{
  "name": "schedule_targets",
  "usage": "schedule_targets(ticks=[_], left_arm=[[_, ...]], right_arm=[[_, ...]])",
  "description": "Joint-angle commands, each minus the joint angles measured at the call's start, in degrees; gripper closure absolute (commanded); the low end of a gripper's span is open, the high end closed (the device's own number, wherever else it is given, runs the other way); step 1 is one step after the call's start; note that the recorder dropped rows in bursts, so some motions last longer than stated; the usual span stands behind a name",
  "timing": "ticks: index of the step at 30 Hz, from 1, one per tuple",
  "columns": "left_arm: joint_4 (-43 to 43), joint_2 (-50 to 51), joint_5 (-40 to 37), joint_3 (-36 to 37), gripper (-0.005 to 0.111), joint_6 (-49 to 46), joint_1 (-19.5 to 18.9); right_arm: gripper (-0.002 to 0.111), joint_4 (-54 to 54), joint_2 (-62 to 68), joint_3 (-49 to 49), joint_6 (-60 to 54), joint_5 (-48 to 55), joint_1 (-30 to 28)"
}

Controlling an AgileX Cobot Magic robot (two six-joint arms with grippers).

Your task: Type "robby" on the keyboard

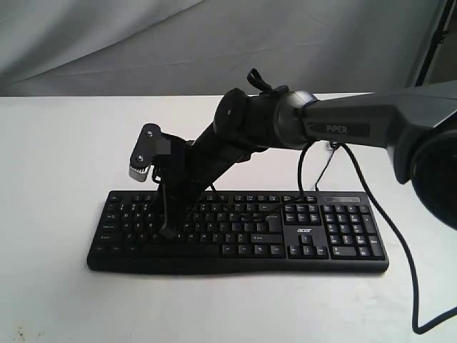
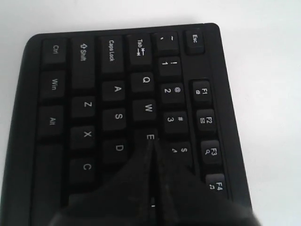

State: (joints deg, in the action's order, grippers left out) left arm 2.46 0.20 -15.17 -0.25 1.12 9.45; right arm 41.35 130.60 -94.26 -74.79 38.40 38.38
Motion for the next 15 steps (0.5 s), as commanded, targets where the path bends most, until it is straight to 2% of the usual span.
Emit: schedule_targets(ticks=[1, 15], left_arm=[[0.3, -0.2, 0.3, 0.2, 0.107, 0.2, 0.4], [0.3, -0.2, 0.3, 0.2, 0.107, 0.2, 0.4]], right_arm=[[0.108, -0.1, 0.4, -0.2, 0.3, -0.9, -0.3], [0.108, -0.1, 0.9, -0.2, 0.3, -0.2, -0.2]])
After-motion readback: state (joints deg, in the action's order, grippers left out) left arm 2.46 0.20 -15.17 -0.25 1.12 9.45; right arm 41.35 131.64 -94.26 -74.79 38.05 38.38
